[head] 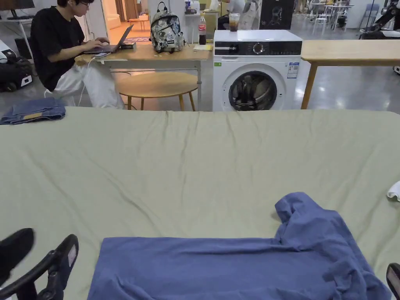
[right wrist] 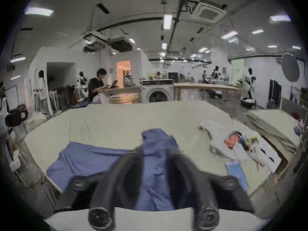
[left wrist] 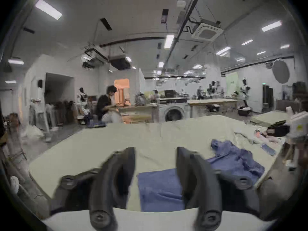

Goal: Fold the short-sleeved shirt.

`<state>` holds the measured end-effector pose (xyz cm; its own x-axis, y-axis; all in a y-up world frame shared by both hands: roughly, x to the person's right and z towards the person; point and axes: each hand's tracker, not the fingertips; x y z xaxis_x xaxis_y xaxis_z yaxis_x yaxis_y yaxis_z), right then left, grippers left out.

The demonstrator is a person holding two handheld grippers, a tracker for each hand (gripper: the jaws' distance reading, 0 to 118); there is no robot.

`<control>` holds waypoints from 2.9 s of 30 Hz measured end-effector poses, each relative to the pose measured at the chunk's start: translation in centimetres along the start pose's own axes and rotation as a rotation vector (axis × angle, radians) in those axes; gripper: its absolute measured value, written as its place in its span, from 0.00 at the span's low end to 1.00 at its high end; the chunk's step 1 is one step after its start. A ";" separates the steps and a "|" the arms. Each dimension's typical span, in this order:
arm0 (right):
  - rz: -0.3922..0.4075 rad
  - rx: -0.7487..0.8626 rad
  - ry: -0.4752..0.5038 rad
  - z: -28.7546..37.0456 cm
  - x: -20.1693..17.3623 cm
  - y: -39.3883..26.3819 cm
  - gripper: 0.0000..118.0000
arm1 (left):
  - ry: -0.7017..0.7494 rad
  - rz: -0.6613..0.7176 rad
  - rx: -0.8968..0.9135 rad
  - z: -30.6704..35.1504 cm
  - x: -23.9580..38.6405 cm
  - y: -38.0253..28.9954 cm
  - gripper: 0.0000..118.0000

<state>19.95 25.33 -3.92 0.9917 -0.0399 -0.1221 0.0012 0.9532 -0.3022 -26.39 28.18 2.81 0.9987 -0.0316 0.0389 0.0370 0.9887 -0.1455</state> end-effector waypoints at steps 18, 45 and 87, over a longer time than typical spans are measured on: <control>-0.048 -0.120 0.082 -4.9 -0.3 -3.1 0.00 | -0.053 0.236 -0.484 -17.4 -5.4 -3.6 0.42; -0.139 -0.727 -0.078 -33.3 11.4 -0.9 0.50 | -0.024 0.291 -0.919 -31.9 -6.2 -12.3 0.00; -0.191 -0.173 -0.229 2.9 7.9 -6.6 0.49 | -0.045 0.256 -0.300 -1.0 -5.8 -8.4 0.60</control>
<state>28.16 19.59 -0.16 0.9787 -0.1262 0.1620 0.1877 0.8693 -0.4573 -32.43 19.87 2.84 0.9747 0.2235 0.0060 -0.1983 0.8766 -0.4384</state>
